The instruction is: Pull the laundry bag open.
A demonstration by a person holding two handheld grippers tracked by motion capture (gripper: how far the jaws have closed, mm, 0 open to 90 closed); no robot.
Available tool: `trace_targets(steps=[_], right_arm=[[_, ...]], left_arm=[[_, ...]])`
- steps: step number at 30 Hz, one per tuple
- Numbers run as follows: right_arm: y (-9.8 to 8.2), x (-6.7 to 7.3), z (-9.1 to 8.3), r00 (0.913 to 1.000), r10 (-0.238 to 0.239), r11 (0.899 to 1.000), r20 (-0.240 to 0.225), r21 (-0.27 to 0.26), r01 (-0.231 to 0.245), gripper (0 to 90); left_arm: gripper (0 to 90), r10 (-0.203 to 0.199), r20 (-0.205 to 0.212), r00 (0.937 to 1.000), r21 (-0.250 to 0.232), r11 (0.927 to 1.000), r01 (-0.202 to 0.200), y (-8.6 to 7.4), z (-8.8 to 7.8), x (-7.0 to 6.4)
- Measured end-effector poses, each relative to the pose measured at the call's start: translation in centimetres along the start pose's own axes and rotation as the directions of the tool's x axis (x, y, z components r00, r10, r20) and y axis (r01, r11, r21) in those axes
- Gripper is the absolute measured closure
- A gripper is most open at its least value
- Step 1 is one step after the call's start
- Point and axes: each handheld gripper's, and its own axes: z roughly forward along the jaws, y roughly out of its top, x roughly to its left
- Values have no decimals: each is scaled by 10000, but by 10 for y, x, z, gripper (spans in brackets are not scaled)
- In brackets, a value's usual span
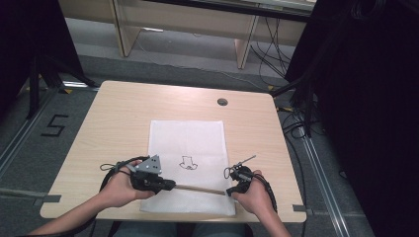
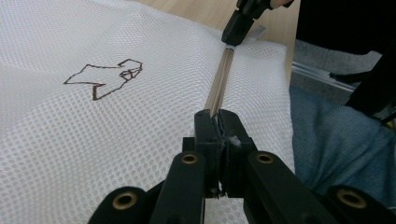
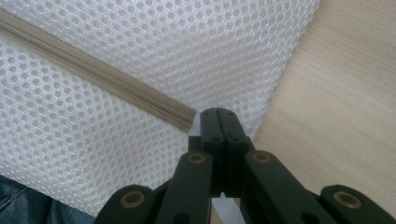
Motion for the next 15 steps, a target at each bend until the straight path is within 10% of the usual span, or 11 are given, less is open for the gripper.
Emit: trace_targets(steps=[15], right_arm=[[0, -1, 0, 10000, -77, 10000, 2, -41, 77, 900]], left_arm=[[873, -92, 46, 9999, -76, 9999, 92, -2, -1, -1]])
